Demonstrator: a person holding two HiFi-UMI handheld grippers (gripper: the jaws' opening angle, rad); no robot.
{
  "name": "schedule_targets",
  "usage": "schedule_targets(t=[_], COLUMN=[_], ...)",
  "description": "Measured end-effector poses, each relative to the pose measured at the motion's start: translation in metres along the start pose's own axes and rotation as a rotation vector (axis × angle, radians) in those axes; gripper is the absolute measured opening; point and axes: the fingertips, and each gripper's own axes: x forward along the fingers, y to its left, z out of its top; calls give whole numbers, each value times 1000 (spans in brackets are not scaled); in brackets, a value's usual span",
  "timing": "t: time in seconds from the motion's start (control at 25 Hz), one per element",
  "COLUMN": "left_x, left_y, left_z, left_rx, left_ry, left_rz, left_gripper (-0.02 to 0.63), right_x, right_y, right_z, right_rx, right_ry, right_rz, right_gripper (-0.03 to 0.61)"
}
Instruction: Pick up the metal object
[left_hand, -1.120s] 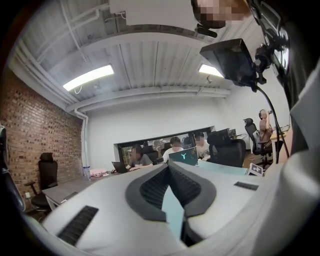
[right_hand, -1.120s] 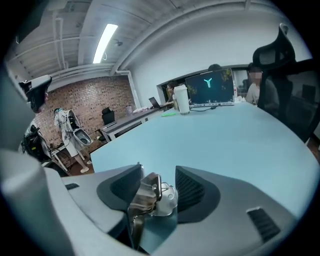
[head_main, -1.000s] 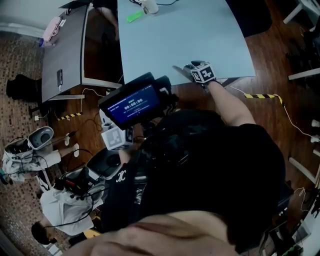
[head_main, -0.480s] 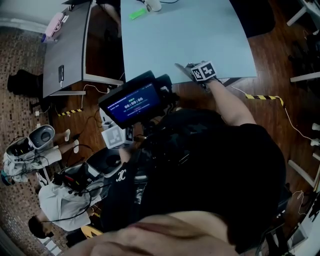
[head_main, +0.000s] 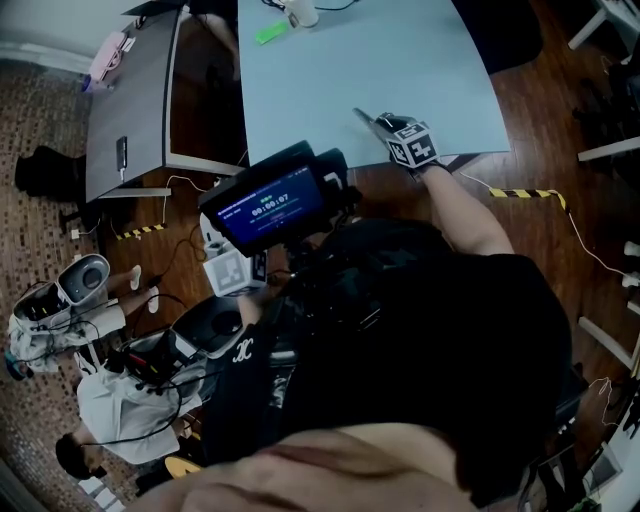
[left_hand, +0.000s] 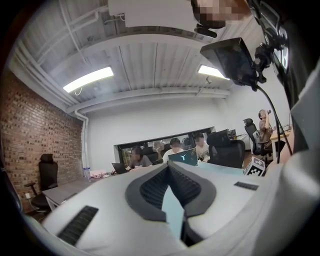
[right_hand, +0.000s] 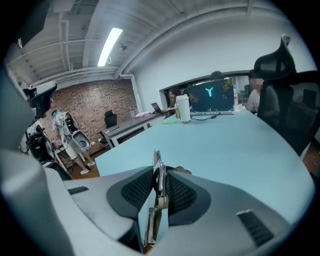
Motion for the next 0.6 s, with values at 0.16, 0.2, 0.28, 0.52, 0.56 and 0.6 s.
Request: schedule_targets(t=[0.16, 0.2, 0.28, 0.52, 0.56, 0.6], left_x=[3, 3, 1, -1, -2, -2], left_y=[-3, -6, -15, -21, -22, -21], left_z=[-1, -2, -1, -2, -2, -2], left_rx=[-10, -11, -11, -15, -16, -18], left_ry=[-7, -8, -14, -22, -24, -25], left_rz=[-10, -13, -22, -60, -65, -68], left_gripper=[9, 9, 9, 9, 9, 9], right_x=[-20, -27, -47, -109, -124, -138], right_y=[-3, -3, -5, 0, 2, 4], right_z=[31, 39, 53, 108, 118, 129], right_rx=[-7, -18, -38, -103, -128, -154], right_ry=[-95, -126, -191, -391, -427, -461], right_rz=[-36, -46, -69, -169, -194, -225], right_gripper=[58, 58, 58, 58, 58, 58])
